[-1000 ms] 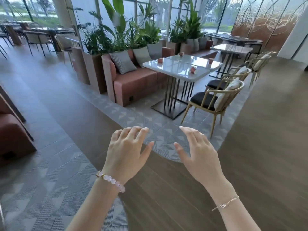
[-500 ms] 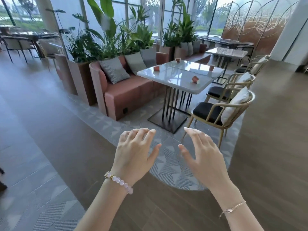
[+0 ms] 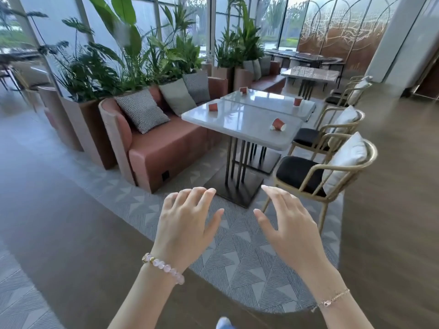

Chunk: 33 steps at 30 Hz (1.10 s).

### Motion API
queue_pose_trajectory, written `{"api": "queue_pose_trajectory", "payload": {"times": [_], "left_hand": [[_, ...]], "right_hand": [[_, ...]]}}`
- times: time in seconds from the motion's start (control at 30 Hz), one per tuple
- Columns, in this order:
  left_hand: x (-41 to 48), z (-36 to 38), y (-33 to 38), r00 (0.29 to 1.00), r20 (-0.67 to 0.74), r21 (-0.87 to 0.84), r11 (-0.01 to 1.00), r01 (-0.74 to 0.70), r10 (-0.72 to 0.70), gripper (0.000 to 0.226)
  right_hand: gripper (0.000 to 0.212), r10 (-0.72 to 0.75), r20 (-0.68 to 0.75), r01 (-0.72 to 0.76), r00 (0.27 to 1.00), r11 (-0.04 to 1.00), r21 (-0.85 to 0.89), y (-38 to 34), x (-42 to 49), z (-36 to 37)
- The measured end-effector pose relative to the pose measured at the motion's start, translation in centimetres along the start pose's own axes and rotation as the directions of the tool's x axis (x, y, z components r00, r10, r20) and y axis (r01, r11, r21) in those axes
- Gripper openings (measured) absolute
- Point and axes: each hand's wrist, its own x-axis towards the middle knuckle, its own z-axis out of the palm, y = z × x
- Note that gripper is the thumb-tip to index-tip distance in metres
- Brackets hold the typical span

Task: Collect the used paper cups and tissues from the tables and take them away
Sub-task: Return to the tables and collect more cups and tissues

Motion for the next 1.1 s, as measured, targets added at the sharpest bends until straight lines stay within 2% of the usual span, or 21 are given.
{"api": "queue_pose_trajectory", "payload": {"times": [0.3,0.63,1.1], "left_hand": [[14.7,10.0,-6.9,1.000,-0.013,0.030,1.000,0.007,-0.007,0.042],[29.6,19.0,-11.6,0.999,0.017,-0.007,0.999,-0.033,0.034,0.044],[49.5,34.3,-18.9,0.975,0.041,-0.147,0.967,-0.209,0.218,0.045]], "right_hand": [[0.059,0.027,0.010,-0.027,1.000,1.000,0.012,5.0,16.1,8.5],[0.059,0.033,0.002,-0.033,0.999,0.999,-0.019,9.9,32.0,13.8],[0.057,0.185,-0.062,-0.192,0.981,0.973,-0.125,16.4,50.0,23.3]]}}
